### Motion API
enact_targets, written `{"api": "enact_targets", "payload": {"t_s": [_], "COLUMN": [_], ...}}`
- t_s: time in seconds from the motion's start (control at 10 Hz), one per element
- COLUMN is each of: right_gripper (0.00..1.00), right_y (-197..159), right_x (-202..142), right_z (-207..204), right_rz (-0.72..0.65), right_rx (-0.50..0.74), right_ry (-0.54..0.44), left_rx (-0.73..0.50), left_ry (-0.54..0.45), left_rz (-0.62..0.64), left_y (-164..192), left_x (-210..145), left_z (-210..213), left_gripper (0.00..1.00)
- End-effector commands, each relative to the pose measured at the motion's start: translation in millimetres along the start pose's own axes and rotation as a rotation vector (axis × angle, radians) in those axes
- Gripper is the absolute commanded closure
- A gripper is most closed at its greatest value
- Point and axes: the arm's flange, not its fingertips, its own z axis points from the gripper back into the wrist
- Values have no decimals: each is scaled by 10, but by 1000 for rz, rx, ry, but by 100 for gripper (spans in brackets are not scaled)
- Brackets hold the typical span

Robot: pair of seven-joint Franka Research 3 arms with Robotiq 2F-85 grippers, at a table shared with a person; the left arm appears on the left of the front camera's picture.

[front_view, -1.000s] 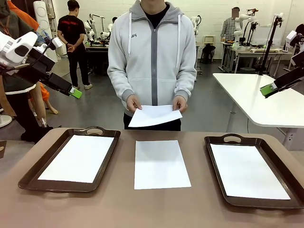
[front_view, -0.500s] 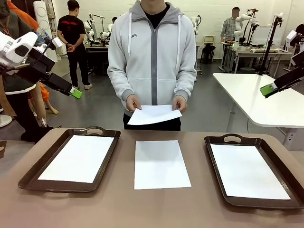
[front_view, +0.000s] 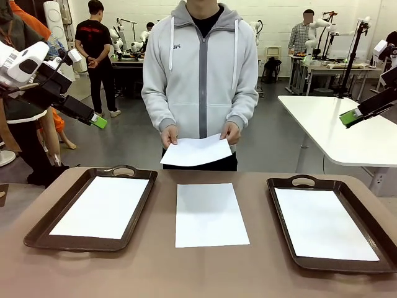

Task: Sort the A4 documents.
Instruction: Receive the A4 Paper.

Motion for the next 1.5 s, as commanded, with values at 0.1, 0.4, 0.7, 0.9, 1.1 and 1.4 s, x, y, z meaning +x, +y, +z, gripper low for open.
{"api": "enact_targets", "payload": {"t_s": [0.1, 0.4, 0.7, 0.9, 1.1, 1.4], "right_gripper": [0, 0, 0, 0, 0, 0], "right_y": [8, 8, 8, 8, 8, 8], "right_x": [-2, -2, -2, -2, -2, -2], "right_z": [1, 1, 1, 1, 1, 1], "right_rz": [1, 1, 1, 1, 1, 1], "right_rx": [0, 0, 0, 0, 0, 0], "right_ry": [-1, -1, -1, -1, -1, -1], "left_rx": [-1, -1, -1, -1, -1, -1], "left_ry": [-1, -1, -1, -1, -1, -1], "left_rz": [-1, -1, -1, -1, -1, -1], "left_y": [-4, -4, -4, -4, -4, -4], "left_x": [1, 1, 1, 1, 1, 1], "left_z": [0, 0, 0, 0, 0, 0], "left_gripper": [0, 0, 0, 0, 0, 0]}}
